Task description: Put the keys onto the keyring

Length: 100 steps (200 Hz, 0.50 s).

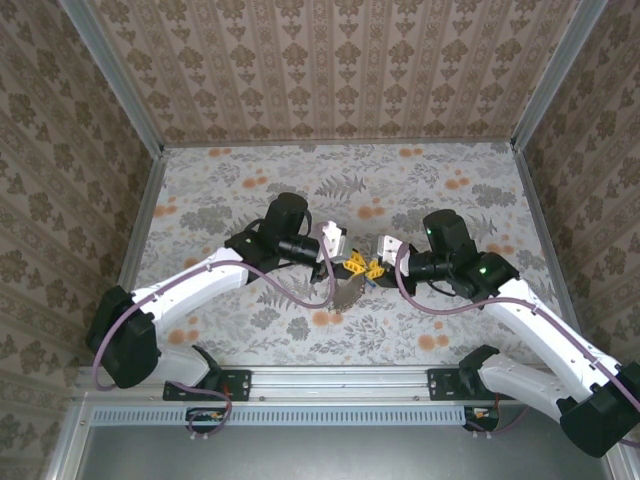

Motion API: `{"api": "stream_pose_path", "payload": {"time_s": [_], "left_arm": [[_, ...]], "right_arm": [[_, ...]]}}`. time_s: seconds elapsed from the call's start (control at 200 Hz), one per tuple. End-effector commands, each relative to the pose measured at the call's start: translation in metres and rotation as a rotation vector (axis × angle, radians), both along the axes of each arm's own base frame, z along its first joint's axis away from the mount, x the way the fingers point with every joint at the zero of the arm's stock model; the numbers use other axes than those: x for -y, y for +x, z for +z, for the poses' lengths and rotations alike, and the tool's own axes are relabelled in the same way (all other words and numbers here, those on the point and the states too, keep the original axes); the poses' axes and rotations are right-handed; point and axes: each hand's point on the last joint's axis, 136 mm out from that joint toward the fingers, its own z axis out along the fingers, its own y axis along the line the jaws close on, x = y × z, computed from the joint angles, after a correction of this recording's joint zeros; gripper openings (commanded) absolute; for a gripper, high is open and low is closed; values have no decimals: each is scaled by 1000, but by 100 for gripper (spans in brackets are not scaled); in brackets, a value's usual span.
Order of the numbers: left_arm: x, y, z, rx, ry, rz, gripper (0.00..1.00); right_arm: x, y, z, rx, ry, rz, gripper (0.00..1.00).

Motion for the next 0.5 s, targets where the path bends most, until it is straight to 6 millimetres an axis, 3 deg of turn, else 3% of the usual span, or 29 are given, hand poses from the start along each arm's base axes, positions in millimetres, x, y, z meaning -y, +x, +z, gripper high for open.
{"api": "stream_pose_path", "payload": {"time_s": [0.0,0.1,0.215,0.495], "left_arm": [[-4,14,-5,23,53,95,14],[-6,20,-11,17,106,127,22],[-2,19,-11,13,116,129,22],[9,5,-8,11,109,55,23]], "right_arm": [[-2,-6,12,25,26,33,0],[2,-1,7,21,-23,4,0],[5,0,-3,-23,-79,-8,0],[1,7,-5,-39,-76,-28,0]]}}
